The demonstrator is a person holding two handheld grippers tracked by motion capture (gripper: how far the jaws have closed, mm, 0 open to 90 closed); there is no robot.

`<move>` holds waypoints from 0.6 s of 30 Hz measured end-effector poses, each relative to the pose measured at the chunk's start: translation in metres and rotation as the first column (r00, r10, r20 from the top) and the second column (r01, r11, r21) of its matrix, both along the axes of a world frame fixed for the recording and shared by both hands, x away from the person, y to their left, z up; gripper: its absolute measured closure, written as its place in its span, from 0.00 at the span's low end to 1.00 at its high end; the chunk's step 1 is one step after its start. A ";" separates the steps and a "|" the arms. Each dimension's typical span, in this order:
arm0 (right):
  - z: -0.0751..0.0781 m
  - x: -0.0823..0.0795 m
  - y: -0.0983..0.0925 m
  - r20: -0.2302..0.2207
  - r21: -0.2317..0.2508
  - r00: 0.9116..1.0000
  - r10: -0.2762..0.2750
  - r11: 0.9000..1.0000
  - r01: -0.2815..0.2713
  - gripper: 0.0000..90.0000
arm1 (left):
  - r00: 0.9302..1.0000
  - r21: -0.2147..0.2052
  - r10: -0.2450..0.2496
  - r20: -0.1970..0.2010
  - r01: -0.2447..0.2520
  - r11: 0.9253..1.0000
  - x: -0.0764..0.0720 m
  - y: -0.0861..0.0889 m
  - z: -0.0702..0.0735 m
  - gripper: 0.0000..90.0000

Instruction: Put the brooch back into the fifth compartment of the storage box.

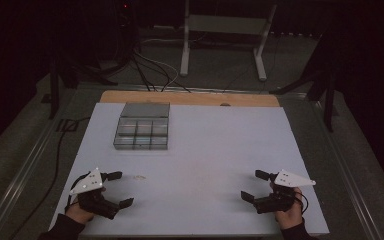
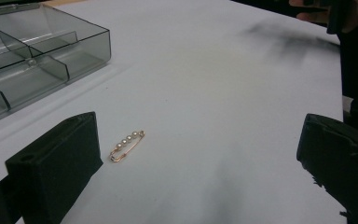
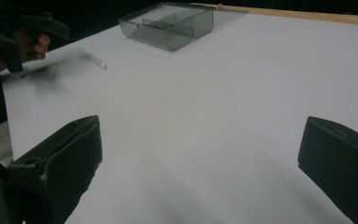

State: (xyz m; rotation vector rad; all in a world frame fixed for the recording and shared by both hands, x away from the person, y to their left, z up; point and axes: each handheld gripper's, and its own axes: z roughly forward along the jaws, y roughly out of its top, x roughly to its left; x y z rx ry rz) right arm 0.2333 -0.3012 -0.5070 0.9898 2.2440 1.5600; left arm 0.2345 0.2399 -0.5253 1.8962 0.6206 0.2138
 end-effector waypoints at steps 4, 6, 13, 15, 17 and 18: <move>-0.001 0.000 0.001 0.000 0.000 1.000 0.000 1.000 0.000 0.00 | 1.000 0.018 0.004 -0.003 -0.004 1.000 -0.001 0.000 0.001 0.01; -0.001 0.000 0.001 0.001 -0.002 1.000 0.004 1.000 -0.004 0.00 | 1.000 0.027 0.001 0.001 -0.001 1.000 -0.001 0.000 0.001 0.01; 0.000 -0.001 0.003 0.000 -0.005 1.000 0.016 1.000 -0.016 0.00 | 1.000 0.056 0.007 0.001 -0.007 0.998 -0.001 0.001 0.000 0.01; 0.000 0.000 0.004 -0.001 0.000 1.000 0.020 1.000 -0.020 0.00 | 1.000 0.063 0.002 0.006 -0.002 0.998 -0.003 0.001 0.001 0.01; 0.001 -0.001 0.005 0.004 -0.005 1.000 0.024 1.000 -0.024 0.00 | 1.000 0.070 -0.003 0.008 0.003 0.998 -0.003 0.000 0.002 0.01; 0.001 -0.001 0.005 0.005 -0.001 1.000 0.024 1.000 -0.024 0.00 | 1.000 0.071 -0.003 0.007 0.002 0.997 -0.003 0.001 0.003 0.01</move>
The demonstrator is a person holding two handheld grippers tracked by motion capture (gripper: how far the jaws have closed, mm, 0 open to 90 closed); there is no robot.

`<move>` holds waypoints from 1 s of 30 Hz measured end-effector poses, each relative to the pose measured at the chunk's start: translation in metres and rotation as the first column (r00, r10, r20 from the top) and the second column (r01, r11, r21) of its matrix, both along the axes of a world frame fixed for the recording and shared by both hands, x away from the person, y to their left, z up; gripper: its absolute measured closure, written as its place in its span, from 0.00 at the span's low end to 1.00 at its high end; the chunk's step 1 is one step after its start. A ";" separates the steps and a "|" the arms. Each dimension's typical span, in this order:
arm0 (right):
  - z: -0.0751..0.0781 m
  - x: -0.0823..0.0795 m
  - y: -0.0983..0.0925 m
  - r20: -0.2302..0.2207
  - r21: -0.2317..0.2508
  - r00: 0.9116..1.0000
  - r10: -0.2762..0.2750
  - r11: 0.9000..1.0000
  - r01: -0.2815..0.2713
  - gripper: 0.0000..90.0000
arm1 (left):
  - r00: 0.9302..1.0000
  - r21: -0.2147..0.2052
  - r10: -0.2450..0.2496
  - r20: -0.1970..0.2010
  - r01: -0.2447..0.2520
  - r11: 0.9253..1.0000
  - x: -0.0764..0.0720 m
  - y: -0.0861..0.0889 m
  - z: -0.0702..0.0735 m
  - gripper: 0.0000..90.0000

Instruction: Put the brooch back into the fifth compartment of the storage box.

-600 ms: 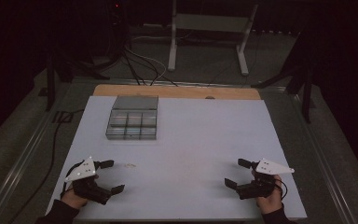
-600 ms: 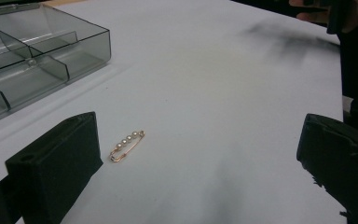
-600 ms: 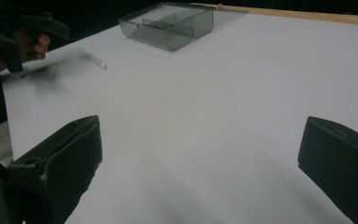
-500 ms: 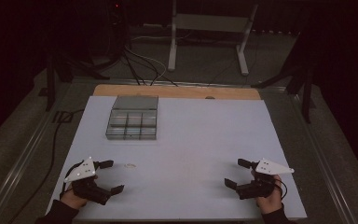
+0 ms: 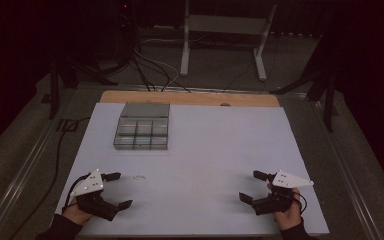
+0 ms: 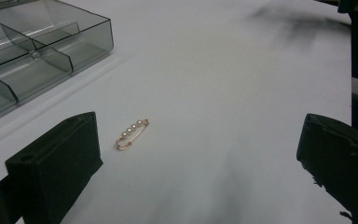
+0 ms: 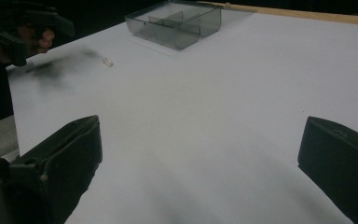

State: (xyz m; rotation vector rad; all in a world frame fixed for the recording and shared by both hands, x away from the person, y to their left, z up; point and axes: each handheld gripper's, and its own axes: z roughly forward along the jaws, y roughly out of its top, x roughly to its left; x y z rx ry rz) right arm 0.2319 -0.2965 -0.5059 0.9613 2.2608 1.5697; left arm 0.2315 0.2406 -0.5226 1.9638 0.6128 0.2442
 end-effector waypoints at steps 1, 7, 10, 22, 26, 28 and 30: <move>0.000 0.000 0.000 0.000 0.000 1.000 0.000 1.000 0.000 0.00 | 1.000 0.000 0.001 0.000 -0.001 1.000 0.000 0.000 0.000 0.01; 0.003 -0.002 -0.002 0.011 0.025 1.000 -0.005 1.000 0.005 0.00 | 0.999 -0.002 -0.041 -0.013 0.041 0.999 0.002 0.001 0.006 0.01; 0.003 -0.001 -0.002 0.009 0.020 1.000 -0.006 1.000 0.006 0.00 | 0.999 -0.014 -0.049 0.007 0.049 0.999 0.004 0.002 0.016 0.01; 0.005 -0.002 -0.001 0.014 0.040 1.000 -0.006 0.999 0.006 0.00 | 0.995 -0.019 -0.100 0.029 0.101 0.995 0.010 -0.001 0.035 0.01; 0.005 -0.002 -0.001 0.015 0.038 1.000 -0.006 0.999 0.005 0.00 | 0.991 -0.013 -0.123 0.045 0.123 0.992 0.016 -0.005 0.042 0.01; 0.005 -0.002 -0.001 0.011 0.042 1.000 -0.006 0.999 0.005 0.00 | 0.990 -0.010 -0.130 0.048 0.131 0.991 0.020 -0.006 0.045 0.01; 0.005 -0.002 -0.001 0.011 0.040 1.000 -0.005 0.999 0.005 0.00 | 0.989 -0.005 -0.138 0.056 0.139 0.990 0.024 -0.009 0.047 0.01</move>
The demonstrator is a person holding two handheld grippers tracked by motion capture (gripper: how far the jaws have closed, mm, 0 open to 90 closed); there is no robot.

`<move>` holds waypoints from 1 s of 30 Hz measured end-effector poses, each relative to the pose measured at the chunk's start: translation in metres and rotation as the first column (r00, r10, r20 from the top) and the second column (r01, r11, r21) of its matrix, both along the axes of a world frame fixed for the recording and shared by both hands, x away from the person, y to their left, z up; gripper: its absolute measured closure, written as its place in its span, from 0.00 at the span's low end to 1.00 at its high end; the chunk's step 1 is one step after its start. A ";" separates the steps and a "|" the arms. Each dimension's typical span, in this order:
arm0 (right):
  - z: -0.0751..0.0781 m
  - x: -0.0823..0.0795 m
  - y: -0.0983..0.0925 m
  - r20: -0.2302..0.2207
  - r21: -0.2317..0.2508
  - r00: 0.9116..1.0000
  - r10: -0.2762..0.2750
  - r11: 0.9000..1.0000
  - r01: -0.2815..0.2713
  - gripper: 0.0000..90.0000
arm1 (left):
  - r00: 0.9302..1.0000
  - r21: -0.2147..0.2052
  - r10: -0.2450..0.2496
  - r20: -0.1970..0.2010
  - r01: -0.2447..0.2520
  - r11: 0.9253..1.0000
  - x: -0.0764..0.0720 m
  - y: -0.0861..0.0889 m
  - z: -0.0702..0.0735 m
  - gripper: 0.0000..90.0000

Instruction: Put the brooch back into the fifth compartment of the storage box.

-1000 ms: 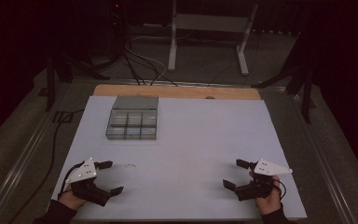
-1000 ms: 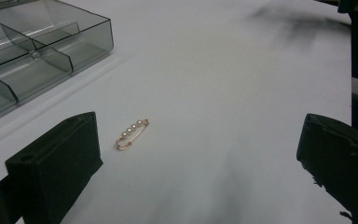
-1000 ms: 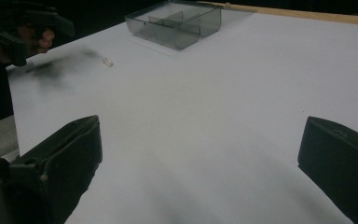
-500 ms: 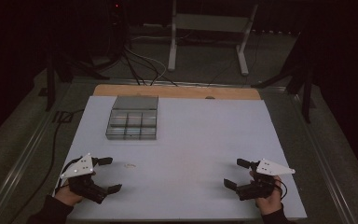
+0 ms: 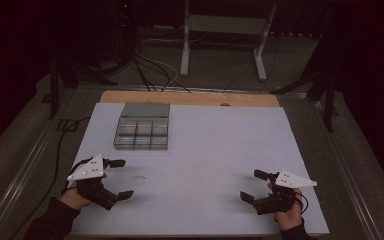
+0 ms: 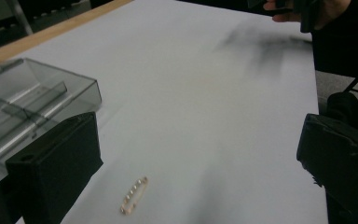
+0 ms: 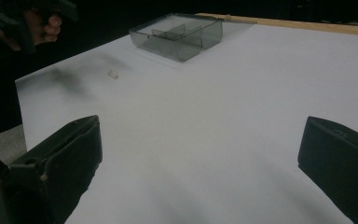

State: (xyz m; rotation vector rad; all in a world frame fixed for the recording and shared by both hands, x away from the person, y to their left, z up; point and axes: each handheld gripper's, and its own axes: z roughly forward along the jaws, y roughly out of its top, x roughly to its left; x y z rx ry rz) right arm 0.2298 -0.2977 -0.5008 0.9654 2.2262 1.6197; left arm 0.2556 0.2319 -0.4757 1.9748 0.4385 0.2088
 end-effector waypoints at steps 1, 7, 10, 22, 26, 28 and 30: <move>0.000 0.000 0.000 0.000 0.000 1.000 0.000 1.000 0.000 0.00 | 1.000 -0.001 -0.007 0.002 0.007 1.000 0.002 -0.001 0.001 0.01; 0.000 0.000 0.000 -0.002 0.005 1.000 0.008 1.000 -0.008 0.00 | 0.999 0.008 -0.046 0.006 0.046 0.999 0.015 -0.009 0.001 0.01; 0.000 0.000 0.000 -0.008 0.010 1.000 0.012 1.000 -0.012 0.00 | 0.999 0.004 -0.044 0.016 0.044 0.999 0.021 -0.013 -0.001 0.01; -0.001 0.000 0.000 -0.015 0.007 1.000 0.019 1.000 -0.019 0.00 | 0.997 0.072 -0.044 -0.069 0.049 0.996 0.044 -0.022 -0.018 0.02; -0.001 0.000 0.000 -0.019 0.011 1.000 0.022 1.000 -0.021 0.00 | 0.996 0.093 -0.044 -0.078 0.051 0.994 0.048 -0.021 -0.022 0.04; -0.001 0.000 0.000 -0.019 0.011 1.000 0.023 1.000 -0.023 0.00 | 0.995 0.109 -0.057 -0.077 0.065 0.992 0.049 -0.021 -0.025 0.06; -0.001 0.000 0.000 -0.019 0.008 1.000 0.022 1.000 -0.022 0.00 | 0.995 0.123 -0.055 -0.085 0.066 0.990 0.052 -0.020 -0.028 0.07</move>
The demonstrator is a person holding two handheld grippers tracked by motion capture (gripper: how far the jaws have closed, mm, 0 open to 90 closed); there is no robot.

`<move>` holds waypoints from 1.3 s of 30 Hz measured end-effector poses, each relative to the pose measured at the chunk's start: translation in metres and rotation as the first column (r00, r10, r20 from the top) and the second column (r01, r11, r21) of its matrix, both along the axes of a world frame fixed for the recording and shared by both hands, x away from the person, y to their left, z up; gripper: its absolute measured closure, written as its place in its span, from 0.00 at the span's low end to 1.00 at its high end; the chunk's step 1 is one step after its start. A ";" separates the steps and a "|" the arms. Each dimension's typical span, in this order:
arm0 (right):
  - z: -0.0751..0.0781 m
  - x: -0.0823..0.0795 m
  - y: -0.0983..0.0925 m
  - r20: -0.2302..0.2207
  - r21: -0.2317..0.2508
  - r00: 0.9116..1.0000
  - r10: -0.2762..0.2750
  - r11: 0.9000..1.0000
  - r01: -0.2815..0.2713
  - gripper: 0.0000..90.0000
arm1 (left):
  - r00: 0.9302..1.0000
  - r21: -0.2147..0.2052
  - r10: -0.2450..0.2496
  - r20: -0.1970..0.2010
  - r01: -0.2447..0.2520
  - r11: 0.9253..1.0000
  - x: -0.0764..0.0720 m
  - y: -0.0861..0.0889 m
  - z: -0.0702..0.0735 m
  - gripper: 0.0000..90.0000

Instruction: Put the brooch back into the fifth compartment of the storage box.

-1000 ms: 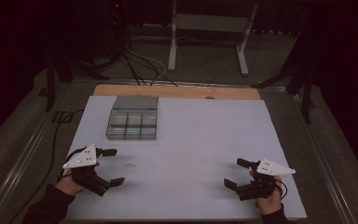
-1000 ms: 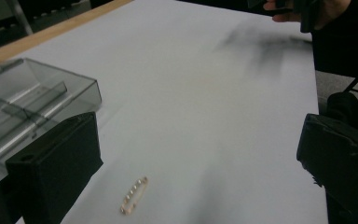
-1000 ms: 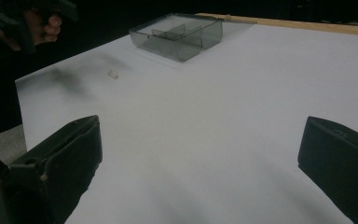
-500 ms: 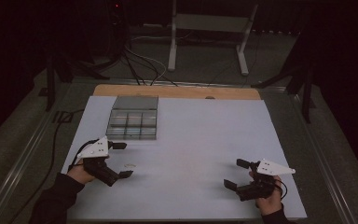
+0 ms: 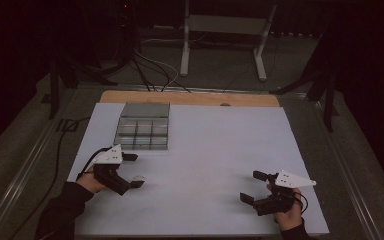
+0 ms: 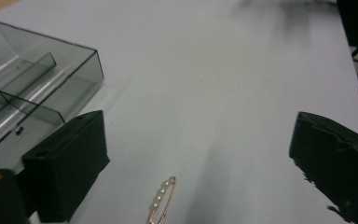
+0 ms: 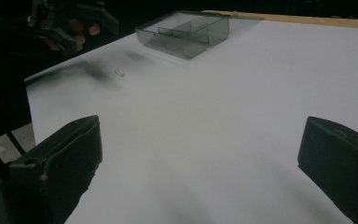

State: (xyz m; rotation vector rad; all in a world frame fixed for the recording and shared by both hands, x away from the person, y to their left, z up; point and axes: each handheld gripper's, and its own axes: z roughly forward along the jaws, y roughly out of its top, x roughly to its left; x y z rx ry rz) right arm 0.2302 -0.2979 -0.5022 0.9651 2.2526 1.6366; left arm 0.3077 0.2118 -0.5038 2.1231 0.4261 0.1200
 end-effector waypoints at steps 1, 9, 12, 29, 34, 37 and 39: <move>0.000 0.000 0.000 -0.004 0.002 1.000 -0.001 1.000 0.001 0.00 | 1.000 -0.003 -0.006 -0.010 0.006 1.000 0.002 0.001 -0.002 0.08; -0.001 0.001 0.000 -0.007 -0.001 1.000 0.004 1.000 -0.004 0.00 | 0.999 0.068 -0.002 -0.034 0.004 0.998 0.008 0.005 -0.021 0.25; -0.001 0.001 0.000 -0.009 0.004 1.000 0.003 1.000 -0.003 0.00 | 1.000 0.076 0.006 -0.030 -0.004 0.997 0.009 0.005 -0.023 0.31; -0.001 0.001 -0.001 -0.010 0.000 1.000 -0.003 1.000 0.003 0.00 | 0.999 0.180 -0.042 -0.027 0.046 0.983 0.019 -0.002 -0.035 0.71; -0.002 0.001 -0.001 -0.016 -0.002 1.000 -0.002 1.000 0.002 0.00 | 0.998 0.199 -0.056 -0.023 0.060 0.978 0.021 -0.004 -0.036 0.78; -0.002 0.001 -0.001 -0.012 -0.005 1.000 -0.002 1.000 0.002 0.00 | 0.998 0.203 -0.056 -0.023 0.060 0.977 0.022 -0.003 -0.036 0.84; -0.001 0.001 -0.001 -0.012 -0.003 1.000 -0.003 1.000 0.003 0.00 | 0.998 0.204 -0.063 -0.031 0.068 0.977 0.022 -0.003 -0.036 0.89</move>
